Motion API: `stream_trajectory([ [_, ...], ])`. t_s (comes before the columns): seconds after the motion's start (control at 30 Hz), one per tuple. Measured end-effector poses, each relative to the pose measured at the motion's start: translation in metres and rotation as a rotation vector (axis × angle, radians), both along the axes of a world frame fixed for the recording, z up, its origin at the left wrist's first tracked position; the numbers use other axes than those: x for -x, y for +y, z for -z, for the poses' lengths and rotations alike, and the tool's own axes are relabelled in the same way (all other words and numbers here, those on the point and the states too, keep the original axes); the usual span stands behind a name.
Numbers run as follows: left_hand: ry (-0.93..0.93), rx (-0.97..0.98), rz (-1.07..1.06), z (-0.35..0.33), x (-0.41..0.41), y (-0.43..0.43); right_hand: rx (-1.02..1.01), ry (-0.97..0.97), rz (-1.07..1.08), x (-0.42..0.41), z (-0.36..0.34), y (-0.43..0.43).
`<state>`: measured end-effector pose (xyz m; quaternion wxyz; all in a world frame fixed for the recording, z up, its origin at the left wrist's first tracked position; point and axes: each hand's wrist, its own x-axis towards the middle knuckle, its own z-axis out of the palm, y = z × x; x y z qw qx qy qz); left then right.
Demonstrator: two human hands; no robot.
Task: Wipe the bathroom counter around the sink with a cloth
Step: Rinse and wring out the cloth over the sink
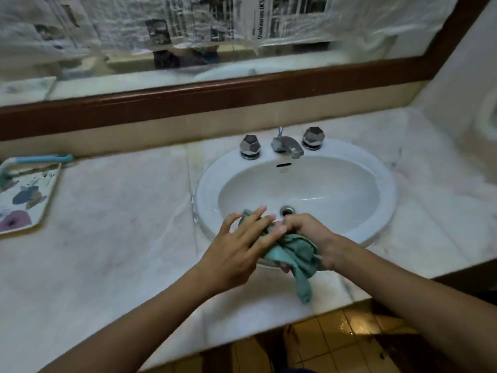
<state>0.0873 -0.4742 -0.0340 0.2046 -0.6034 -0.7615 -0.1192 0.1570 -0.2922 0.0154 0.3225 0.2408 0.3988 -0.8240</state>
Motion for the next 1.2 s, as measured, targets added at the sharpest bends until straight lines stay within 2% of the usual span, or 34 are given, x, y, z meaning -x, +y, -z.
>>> stream_trajectory([
  [0.07,0.027,-0.13,0.067,-0.007,0.01,0.038,0.104,-0.015,-0.118,0.011,-0.004,0.028],
  [0.13,0.008,-0.173,0.108,-0.021,0.021,0.07,0.177,-0.016,-0.269,0.02,-0.011,0.054],
  [0.27,0.011,-0.056,0.138,-0.05,0.035,0.116,0.063,0.003,-0.522,0.032,-0.021,0.105],
  [0.43,0.194,0.1,0.165,-0.074,0.064,0.146,0.081,0.056,-0.542,0.042,-0.035,0.144],
  [0.57,0.184,0.213,0.154,-0.094,0.077,0.152,0.11,0.075,-0.59,0.049,-0.041,0.156],
  [0.7,0.171,0.251,0.107,-0.115,0.089,0.157,-0.037,0.146,-0.655,0.063,-0.059,0.161],
  [0.77,0.147,0.294,0.062,-0.117,0.086,0.159,-0.232,0.236,-0.666,0.063,-0.062,0.159],
  [0.8,0.125,0.334,0.03,-0.121,0.083,0.163,-0.402,0.28,-0.672,0.064,-0.065,0.157],
  [0.87,-0.049,0.525,-0.146,-0.096,0.072,0.181,-0.765,0.331,-0.722,0.072,-0.04,0.159],
  [0.93,-0.314,0.596,-0.337,-0.083,0.063,0.188,-1.171,0.433,-0.734,0.076,-0.028,0.15],
  [1.0,-0.615,0.583,-0.432,-0.076,0.063,0.192,-1.483,0.561,-0.711,0.083,-0.018,0.145],
  [1.1,-1.117,0.457,-0.547,-0.057,0.075,0.188,-1.673,0.777,-0.723,0.092,-0.002,0.141],
  [1.2,-1.438,0.387,-0.572,-0.051,0.075,0.191,-1.809,0.906,-0.726,0.097,0.009,0.149],
])
